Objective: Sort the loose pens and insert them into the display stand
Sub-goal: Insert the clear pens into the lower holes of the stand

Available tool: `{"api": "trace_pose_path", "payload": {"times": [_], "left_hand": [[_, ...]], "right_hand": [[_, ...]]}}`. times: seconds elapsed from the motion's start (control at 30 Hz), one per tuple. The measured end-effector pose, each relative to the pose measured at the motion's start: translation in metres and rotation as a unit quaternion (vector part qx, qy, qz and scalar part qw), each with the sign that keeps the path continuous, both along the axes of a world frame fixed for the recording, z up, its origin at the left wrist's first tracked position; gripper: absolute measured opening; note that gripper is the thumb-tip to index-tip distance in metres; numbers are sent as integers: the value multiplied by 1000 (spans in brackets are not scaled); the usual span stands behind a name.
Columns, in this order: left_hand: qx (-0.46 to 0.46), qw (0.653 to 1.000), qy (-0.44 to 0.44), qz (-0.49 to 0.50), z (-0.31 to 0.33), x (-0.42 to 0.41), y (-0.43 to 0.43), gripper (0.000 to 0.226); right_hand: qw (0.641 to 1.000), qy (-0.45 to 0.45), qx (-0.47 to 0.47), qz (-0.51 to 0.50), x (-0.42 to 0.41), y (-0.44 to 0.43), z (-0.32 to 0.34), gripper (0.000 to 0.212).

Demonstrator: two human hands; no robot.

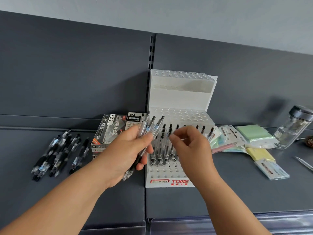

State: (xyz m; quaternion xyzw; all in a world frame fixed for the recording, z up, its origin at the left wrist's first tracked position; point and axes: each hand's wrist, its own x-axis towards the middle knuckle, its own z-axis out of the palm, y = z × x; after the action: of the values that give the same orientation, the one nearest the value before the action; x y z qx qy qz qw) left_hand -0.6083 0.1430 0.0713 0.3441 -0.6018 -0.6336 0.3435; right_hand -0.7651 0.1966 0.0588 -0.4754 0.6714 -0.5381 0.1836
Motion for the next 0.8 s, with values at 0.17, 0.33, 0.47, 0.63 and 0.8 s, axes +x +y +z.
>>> {"api": "trace_pose_path", "payload": {"times": [0.17,0.33,0.47,0.63,0.8], "left_hand": [[-20,999,16,-30,2,-11,4,17],[-34,999,17,-28,2,-18,5,15],[-8,999,22,27,0,-17,0,13],[-18,998,-1,60,-4,-16,-6,18],[-33,997,-23,67,-5,-17,-6,21]], "right_hand": [[969,-201,-14,140,11,3,16,11],[934,-328,-45,135,4,5,21,6],[960,-258,-104,46,-20,8,30,11],[988,-95,-122,-8,-26,7,29,14],[996,-8,-82,-23,-25,-1,7,19]]}}
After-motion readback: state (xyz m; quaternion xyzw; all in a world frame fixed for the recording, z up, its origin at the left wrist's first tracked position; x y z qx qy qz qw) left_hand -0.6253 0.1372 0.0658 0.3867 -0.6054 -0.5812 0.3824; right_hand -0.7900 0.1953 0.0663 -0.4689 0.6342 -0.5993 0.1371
